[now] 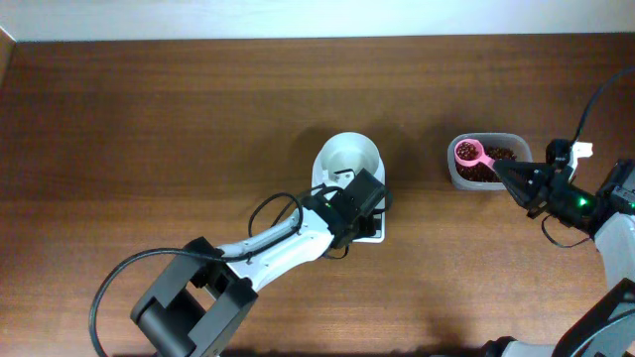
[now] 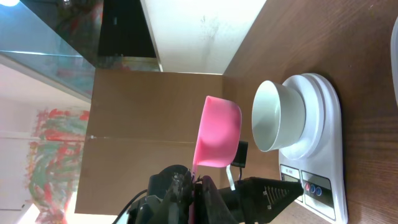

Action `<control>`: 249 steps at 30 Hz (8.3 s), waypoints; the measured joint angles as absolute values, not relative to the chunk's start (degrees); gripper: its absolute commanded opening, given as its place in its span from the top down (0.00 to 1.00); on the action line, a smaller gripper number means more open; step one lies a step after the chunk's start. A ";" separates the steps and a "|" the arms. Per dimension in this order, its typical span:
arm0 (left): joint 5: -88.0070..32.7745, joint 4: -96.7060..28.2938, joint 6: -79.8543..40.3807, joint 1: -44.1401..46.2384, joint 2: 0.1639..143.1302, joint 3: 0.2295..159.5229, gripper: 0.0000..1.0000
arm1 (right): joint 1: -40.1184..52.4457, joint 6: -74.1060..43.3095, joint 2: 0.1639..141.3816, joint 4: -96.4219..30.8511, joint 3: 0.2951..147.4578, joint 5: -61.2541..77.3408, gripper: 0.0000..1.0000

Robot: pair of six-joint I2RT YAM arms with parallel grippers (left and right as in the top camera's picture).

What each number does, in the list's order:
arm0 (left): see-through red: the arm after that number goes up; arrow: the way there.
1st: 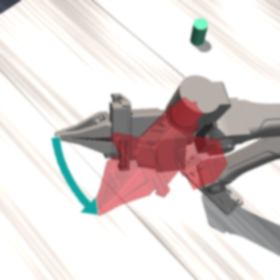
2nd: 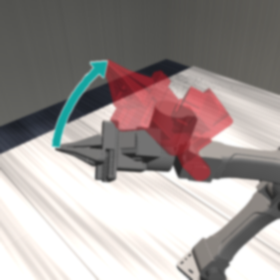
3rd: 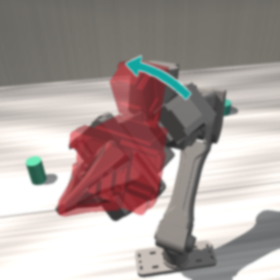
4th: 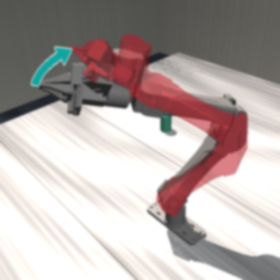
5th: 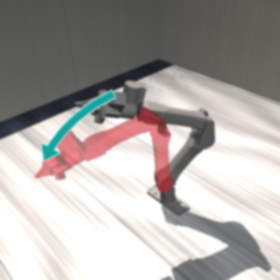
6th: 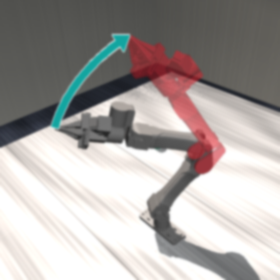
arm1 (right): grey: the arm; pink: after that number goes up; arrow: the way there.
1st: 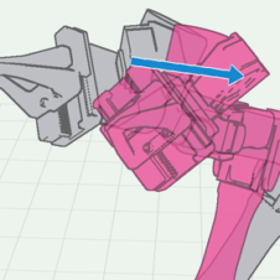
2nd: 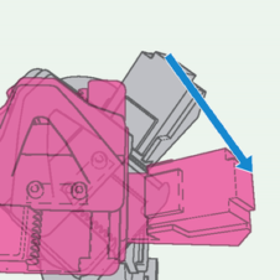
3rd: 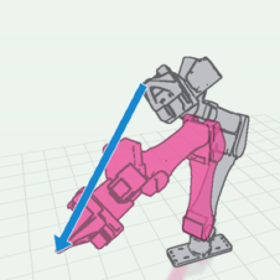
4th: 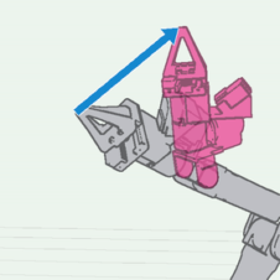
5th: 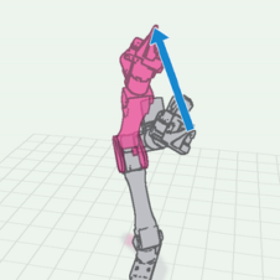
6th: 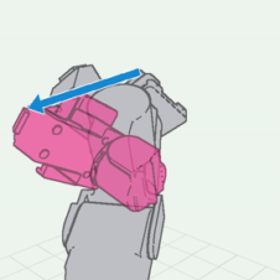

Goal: Scoop and weigh 50g on scale

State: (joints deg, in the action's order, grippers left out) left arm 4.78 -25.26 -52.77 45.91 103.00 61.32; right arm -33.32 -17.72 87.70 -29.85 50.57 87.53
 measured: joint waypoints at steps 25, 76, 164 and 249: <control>1.13 -33.74 -53.34 43.16 99.63 61.28 1.00 | -33.32 -17.52 87.70 -29.87 50.57 87.53 0.96; 8.86 -22.39 -45.25 47.68 104.90 61.04 1.00 | -30.26 -17.34 87.70 -30.02 50.57 72.14 0.96; -24.01 -73.21 45.04 8.05 67.42 76.84 0.01 | 6.46 -10.13 87.83 -2.87 50.41 46.96 0.96; -24.03 -73.14 45.04 8.05 67.42 76.84 0.01 | -3.99 -14.17 72.86 -25.30 50.68 30.79 0.96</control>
